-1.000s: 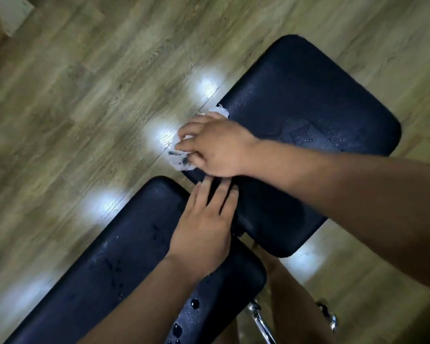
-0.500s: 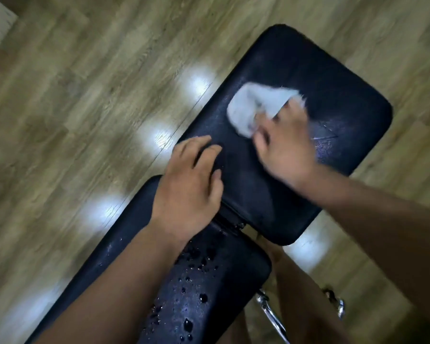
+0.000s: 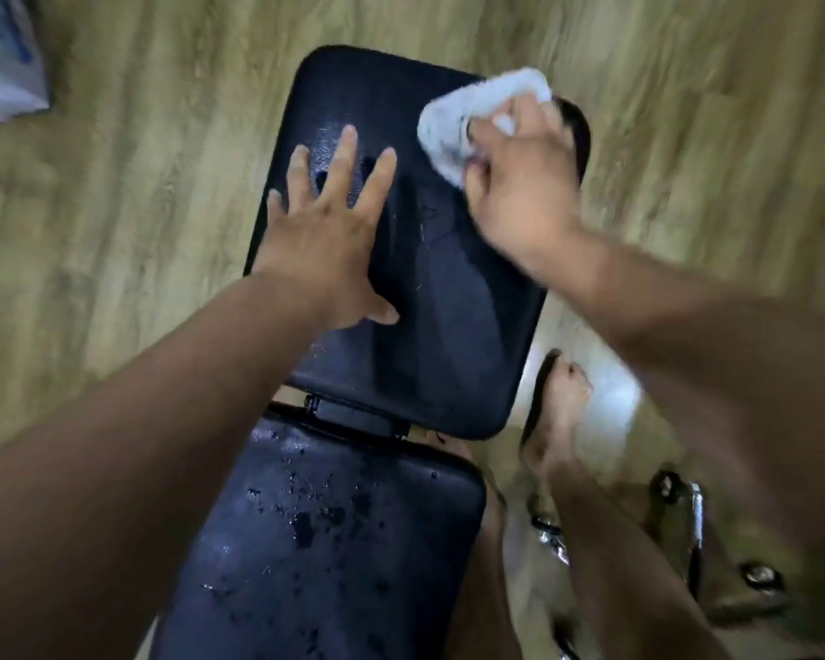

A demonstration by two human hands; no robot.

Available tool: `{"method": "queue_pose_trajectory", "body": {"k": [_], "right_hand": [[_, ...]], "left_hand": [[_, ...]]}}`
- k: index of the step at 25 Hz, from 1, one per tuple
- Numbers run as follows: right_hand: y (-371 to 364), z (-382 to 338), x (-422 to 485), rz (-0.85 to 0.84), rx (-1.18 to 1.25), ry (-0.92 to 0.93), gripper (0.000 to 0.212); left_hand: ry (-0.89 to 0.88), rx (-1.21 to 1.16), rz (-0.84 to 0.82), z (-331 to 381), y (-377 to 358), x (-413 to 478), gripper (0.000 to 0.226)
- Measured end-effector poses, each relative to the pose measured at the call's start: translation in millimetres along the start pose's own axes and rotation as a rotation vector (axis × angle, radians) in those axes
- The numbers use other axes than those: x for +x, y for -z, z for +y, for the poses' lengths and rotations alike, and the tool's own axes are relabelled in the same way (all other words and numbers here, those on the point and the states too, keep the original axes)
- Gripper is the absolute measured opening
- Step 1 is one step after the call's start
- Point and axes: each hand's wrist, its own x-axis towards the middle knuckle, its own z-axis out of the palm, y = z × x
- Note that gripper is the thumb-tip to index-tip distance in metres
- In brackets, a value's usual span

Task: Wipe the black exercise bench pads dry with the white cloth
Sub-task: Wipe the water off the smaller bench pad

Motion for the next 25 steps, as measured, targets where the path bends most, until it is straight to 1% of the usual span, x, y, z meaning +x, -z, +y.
{"method": "queue_pose_trajectory", "body": {"k": [1,2,4,5,6,7,10,11,13,15,17,18,20,21,22,23,25], "right_hand": [[-4.6,-12.9,-41.0,0.022,0.066,0.013,0.031],[-7.4,-24.3,-86.9,0.006,0.147,0.067,0.032],[-6.7,-34.8,-167.2,-0.098,0.277,0.207,0.035],[-6.9,-33.3,-187.8,-0.111,0.346,0.222,0.035],[-8.3,-28.6,-191.7,-0.105,0.417,0.192,0.035],[-10.1,-23.0,-181.9,-0.080,0.480,0.127,0.036],[-8.1,9.0,-93.5,0.143,0.536,-0.247,0.037],[-4.5,29.2,-58.2,0.204,0.537,-0.373,0.033],[-1.2,57.5,-18.0,0.301,0.569,-0.517,0.023],[-5.8,45.2,-35.0,0.298,0.634,-0.583,0.021],[0.5,5.1,-104.9,0.216,0.695,-0.689,0.014],[7.3,-13.7,-149.2,0.149,0.690,-0.722,0.015],[32.2,-36.5,-207.3,-0.009,0.628,-0.702,0.021],[34.3,-35.4,-213.1,-0.043,0.604,-0.671,0.019],[32.2,-28.4,-198.4,-0.061,0.600,-0.654,0.018],[28.6,-19.5,-166.8,-0.064,0.661,-0.658,0.018],[15.7,3.8,-80.8,0.048,0.755,-0.622,0.028]], "left_hand": [[-0.014,0.044,-0.040,4.6,-1.0,6.7,0.144],[-0.033,0.084,-0.074,8.6,-3.3,11.4,0.145],[-0.052,0.114,-0.124,15.7,-6.5,14.2,0.147],[-0.057,0.108,-0.138,19.3,-6.1,15.1,0.148],[-0.064,0.104,-0.145,22.5,-4.1,16.8,0.150],[-0.067,0.112,-0.154,26.3,-0.5,19.2,0.152],[-0.042,0.166,-0.232,38.2,6.2,28.7,0.157],[-0.031,0.184,-0.255,42.9,6.5,31.0,0.158],[-0.031,0.224,-0.273,45.8,7.5,32.4,0.159],[-0.037,0.207,-0.256,41.2,8.8,31.6,0.159],[-0.030,0.162,-0.251,37.7,9.5,28.9,0.159],[-0.026,0.163,-0.255,39.1,9.5,28.7,0.159],[-0.017,0.186,-0.258,43.4,9.0,31.3,0.159],[-0.003,0.181,-0.264,44.9,9.5,31.7,0.159],[0.002,0.177,-0.266,45.4,9.8,32.2,0.159],[-0.003,0.184,-0.266,44.3,8.8,32.8,0.159],[-0.002,0.193,-0.266,41.1,7.0,30.8,0.159]]}}
